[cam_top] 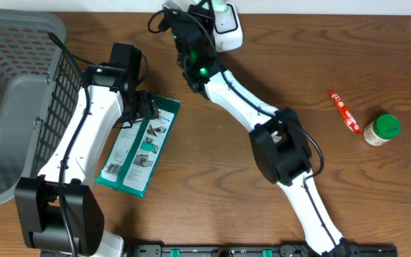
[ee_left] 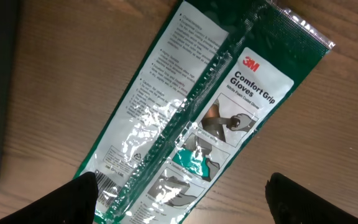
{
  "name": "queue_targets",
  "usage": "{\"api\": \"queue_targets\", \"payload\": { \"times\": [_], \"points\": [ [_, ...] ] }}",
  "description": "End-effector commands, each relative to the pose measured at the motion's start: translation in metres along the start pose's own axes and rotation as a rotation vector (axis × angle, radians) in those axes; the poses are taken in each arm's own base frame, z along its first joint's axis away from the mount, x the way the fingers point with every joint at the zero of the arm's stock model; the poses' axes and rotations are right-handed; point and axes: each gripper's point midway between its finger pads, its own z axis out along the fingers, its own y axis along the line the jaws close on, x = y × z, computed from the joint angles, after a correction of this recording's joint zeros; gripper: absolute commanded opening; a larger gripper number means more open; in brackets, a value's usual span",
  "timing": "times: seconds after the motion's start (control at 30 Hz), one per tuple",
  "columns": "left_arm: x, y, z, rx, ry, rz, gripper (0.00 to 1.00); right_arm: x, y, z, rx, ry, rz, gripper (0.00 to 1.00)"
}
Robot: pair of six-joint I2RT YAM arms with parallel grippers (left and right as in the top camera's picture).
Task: Scan the item barcode
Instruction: 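Raise the wipes pouch and hold it under the white scanner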
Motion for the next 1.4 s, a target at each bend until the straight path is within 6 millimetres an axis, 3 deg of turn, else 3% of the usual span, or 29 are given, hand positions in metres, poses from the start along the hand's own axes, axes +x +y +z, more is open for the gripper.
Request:
{"api": "queue_targets", "payload": {
  "times": [0.0, 0.2, 0.37, 0.57, 0.93, 1.23, 1.37],
  "points": [
    [-0.004, 0.001, -0.005, -0.004, -0.015, -0.001, 0.87, 0.004, 0.012, 0.02, 0.008, -0.052, -0.014, 0.01],
    [-0.004, 0.001, -0.005, -0.004, -0.015, -0.001, 0.87, 0.007, 0.044, 0.044, -0.033, -0.156, 0.003, 0.01],
    [-0.004, 0.001, -0.005, -0.004, -0.015, -0.002, 0.87, 0.012, 0.051, 0.055, -0.052, -0.199, 0.067, 0.01],
    [-0.004, 0.001, -0.005, -0.004, -0.015, -0.001, 0.87, 0.017, 0.059, 0.058, -0.1, -0.184, 0.227, 0.01],
    [-0.004, 0.001, -0.005, -0.004, -0.015, -0.001, 0.87, 0.02, 0.097, 0.049, -0.254, -0.126, 0.358, 0.01],
    [-0.004, 0.001, -0.005, -0.004, -0.015, -0.001, 0.87, 0.019, 0.093, 0.049, -0.255, -0.115, 0.474, 0.01],
    [-0.004, 0.001, -0.005, -0.004, -0.015, -0.001, 0.87, 0.014, 0.055, 0.048, -0.186, -0.138, 0.571, 0.01]
  ]
}}
